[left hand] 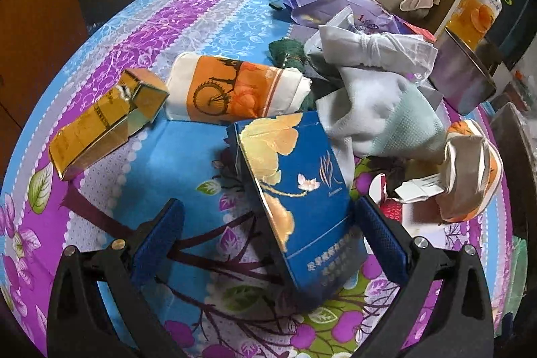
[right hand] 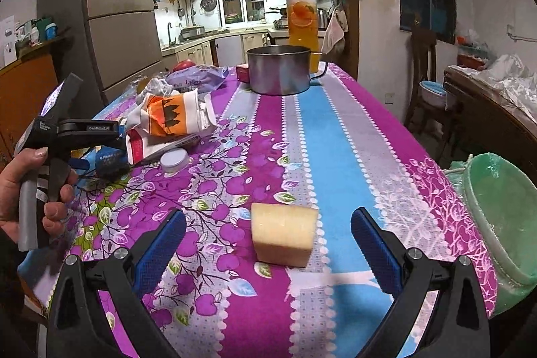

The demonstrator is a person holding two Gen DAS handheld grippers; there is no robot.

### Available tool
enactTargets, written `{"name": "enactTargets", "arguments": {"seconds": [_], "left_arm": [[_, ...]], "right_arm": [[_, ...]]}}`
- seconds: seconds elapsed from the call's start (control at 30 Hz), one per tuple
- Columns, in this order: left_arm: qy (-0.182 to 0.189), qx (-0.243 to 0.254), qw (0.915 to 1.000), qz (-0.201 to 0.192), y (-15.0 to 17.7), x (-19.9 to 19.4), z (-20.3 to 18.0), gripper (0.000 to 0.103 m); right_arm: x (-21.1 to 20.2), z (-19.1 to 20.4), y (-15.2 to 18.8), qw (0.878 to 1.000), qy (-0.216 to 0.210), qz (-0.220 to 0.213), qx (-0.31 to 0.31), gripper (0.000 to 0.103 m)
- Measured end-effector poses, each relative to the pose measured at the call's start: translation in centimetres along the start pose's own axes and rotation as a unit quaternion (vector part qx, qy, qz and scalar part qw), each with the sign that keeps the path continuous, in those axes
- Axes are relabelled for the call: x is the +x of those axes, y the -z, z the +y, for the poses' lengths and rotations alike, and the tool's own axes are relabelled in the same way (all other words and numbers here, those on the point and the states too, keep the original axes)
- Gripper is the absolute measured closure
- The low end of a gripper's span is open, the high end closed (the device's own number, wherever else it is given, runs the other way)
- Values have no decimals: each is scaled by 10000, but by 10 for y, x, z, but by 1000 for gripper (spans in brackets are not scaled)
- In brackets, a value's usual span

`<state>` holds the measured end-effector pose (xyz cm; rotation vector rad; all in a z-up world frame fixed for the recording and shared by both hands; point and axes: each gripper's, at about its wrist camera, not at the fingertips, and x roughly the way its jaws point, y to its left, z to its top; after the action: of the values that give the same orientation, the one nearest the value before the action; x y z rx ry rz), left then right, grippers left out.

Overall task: Collect trash
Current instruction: 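Grasp the blue cigarette box with the left tool while the right tool grasps the yellow sponge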

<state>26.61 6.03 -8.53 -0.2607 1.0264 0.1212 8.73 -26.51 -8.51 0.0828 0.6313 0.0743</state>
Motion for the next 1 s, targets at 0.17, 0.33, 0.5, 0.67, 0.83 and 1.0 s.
{"name": "enactTargets", "arguments": {"seconds": [0.17,0.33,0.5,0.67,0.83,1.0], "left_arm": [[162,2,9996,-233,4,-5,4,22],[675,-12,9968,-429,12,-21,9,66],[728,205,9952,-628,21,-36,2,75],[854,244,9939,-653,23,-33,-2,75],[1085,113,9923,-579,23,-27,5,73],[1149,-2,9921,-510,24,-18,11,49]], "right_arm": [[7,5,2,10000,3,66,-54,5],[10,4,0,9999,-79,69,-54,15],[7,0,2,9999,-138,30,-15,23],[8,-1,4,10000,-65,28,-17,23],[-1,-6,0,9998,80,-179,28,23],[-7,-16,0,9996,-17,-234,177,20]]}}
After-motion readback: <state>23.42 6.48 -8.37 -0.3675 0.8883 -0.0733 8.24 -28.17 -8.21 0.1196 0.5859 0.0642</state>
